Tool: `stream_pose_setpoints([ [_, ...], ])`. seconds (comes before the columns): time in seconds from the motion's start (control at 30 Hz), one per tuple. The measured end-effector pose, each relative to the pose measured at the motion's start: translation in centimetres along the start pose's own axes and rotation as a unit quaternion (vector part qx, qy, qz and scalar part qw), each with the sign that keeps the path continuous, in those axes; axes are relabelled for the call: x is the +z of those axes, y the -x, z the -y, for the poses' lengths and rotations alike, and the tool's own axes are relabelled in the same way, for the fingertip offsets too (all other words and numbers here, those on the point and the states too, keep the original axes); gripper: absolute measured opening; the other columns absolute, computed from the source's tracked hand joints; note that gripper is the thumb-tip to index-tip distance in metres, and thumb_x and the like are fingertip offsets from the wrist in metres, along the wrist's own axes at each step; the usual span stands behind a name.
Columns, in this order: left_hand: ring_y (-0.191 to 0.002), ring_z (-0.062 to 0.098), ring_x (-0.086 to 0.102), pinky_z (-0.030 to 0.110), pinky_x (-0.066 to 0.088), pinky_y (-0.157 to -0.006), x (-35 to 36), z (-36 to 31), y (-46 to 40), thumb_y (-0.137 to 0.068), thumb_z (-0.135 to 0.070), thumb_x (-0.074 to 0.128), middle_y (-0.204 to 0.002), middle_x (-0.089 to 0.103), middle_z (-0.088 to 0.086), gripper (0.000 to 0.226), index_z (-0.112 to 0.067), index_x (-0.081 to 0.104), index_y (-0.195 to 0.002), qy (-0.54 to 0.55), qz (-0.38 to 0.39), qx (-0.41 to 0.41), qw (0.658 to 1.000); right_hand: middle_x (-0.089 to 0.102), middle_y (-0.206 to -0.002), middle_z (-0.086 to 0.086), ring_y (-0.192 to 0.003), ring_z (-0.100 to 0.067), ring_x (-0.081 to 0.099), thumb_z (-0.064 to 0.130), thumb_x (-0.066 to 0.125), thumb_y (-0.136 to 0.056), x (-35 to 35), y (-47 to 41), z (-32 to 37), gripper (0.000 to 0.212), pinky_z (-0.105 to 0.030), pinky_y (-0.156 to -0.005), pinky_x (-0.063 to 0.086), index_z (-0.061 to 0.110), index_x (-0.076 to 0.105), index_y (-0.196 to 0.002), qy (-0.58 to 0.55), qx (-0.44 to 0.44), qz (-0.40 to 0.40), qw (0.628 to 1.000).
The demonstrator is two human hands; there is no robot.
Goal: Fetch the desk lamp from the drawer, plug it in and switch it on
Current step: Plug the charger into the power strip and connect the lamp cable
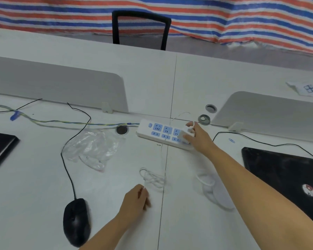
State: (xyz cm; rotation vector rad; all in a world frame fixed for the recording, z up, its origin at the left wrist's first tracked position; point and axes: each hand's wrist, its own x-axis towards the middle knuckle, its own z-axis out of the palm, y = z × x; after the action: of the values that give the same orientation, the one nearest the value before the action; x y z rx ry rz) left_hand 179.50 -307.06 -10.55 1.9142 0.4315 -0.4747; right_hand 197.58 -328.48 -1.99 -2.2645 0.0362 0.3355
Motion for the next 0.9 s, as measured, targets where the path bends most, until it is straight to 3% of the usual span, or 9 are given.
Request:
stream_pose_setpoints([
  [0.1,-0.055,0.001,0.057,0.011,0.044,-0.057,-0.1,-0.4,-0.3,-0.096,-0.01,0.044,-0.071,0.073,0.001,0.033,-0.013,0.065,-0.071,-0.007,0.029,0.014,0.999,0.054,-0.127,-0.009,-0.109,-0.025,0.054,0.018,0.058,-0.091,0.8,-1.3,-0.7,0.035,-0.047,-0.094,0.051,0.018,0.051,-0.125,-0.052,0.023,0.02,0.998],
  [0.23,-0.053,-0.003,0.054,0.011,0.044,-0.059,-0.3,-1.3,-0.9,-0.095,-0.016,0.052,-0.062,0.066,-0.007,0.024,-0.019,0.073,-0.083,-0.009,0.036,0.029,0.999,0.053,-0.121,-0.009,-0.099,-0.022,0.053,0.014,0.056,-0.092,1.3,-2.6,-0.6,0.036,-0.02,-0.063,0.051,0.015,0.05,-0.128,-0.062,0.007,0.031,0.998],
  [0.33,-0.053,0.007,0.059,0.015,0.049,-0.061,-0.3,-2.2,-0.8,-0.094,-0.013,0.055,-0.064,0.069,0.001,0.023,-0.033,0.06,-0.105,0.034,0.04,0.04,0.998,0.05,-0.131,-0.013,-0.102,-0.024,0.052,0.013,0.054,-0.094,1.2,-3.7,-0.8,0.038,-0.016,-0.057,0.048,0.017,0.049,-0.131,-0.049,0.007,0.042,0.998],
  [0.4,-0.052,0.01,0.061,0.016,0.051,-0.063,-0.3,-2.8,-0.7,-0.094,-0.012,0.054,-0.07,0.072,0.006,0.036,-0.041,0.051,-0.113,0.031,0.04,0.059,0.997,0.05,-0.133,-0.013,-0.105,-0.025,0.053,0.012,0.052,-0.094,1.1,-4.0,-0.6,0.039,-0.022,-0.062,0.052,0.017,0.049,-0.132,-0.027,0.001,0.052,0.998],
  [0.5,-0.051,0.011,0.061,0.022,0.053,-0.069,-0.1,-3.7,-0.5,-0.094,-0.011,0.053,-0.071,0.072,0.006,0.043,-0.05,0.05,-0.111,0.019,0.059,0.082,0.995,0.053,-0.13,-0.014,-0.11,-0.03,0.055,0.01,0.051,-0.093,1.1,-3.9,-0.2,0.04,-0.041,-0.086,0.055,0.016,0.05,-0.133,0.034,-0.031,0.061,0.997],
  [0.63,-0.058,0.009,0.062,0.019,0.051,-0.067,0.2,-4.2,-0.6,-0.093,-0.005,0.053,-0.068,0.07,0.0,0.032,-0.032,0.068,-0.082,0.021,0.091,0.093,0.991,0.054,-0.126,-0.013,-0.113,-0.03,0.054,0.008,0.051,-0.092,1.0,-3.8,0.1,0.04,-0.041,-0.096,0.048,0.015,0.051,-0.132,0.076,-0.051,0.074,0.993],
  [0.73,-0.068,0.005,0.067,0.01,0.044,-0.067,0.3,-3.9,-0.9,-0.096,-0.007,0.049,-0.075,0.071,-0.006,0.032,-0.03,0.067,-0.081,-0.012,0.106,0.091,0.99,0.054,-0.127,-0.014,-0.112,-0.031,0.054,0.008,0.052,-0.092,0.9,-3.8,0.0,0.039,-0.046,-0.097,0.048,0.016,0.052,-0.13,0.078,-0.049,0.083,0.992],
  [0.8,-0.078,0.002,0.069,0.009,0.045,-0.072,0.3,-3.7,-1.1,-0.095,-0.007,0.047,-0.084,0.073,-0.007,0.033,-0.034,0.065,-0.086,-0.04,0.117,0.092,0.988,0.053,-0.13,-0.015,-0.115,-0.03,0.052,0.01,0.053,-0.092,1.2,-3.8,-0.3,0.041,-0.042,-0.1,0.046,0.016,0.05,-0.133,0.081,-0.051,0.083,0.992],
  [0.9,-0.077,-0.012,0.063,0.003,0.042,-0.076,0.4,-3.8,-1.0,-0.092,-0.006,0.05,-0.087,0.073,-0.013,0.027,-0.027,0.066,-0.094,-0.079,0.127,0.11,0.983,0.054,-0.13,-0.014,-0.118,-0.028,0.051,0.012,0.053,-0.093,1.9,-3.8,-1.0,0.044,-0.024,-0.092,0.036,0.015,0.047,-0.137,0.091,-0.06,0.069,0.992],
])
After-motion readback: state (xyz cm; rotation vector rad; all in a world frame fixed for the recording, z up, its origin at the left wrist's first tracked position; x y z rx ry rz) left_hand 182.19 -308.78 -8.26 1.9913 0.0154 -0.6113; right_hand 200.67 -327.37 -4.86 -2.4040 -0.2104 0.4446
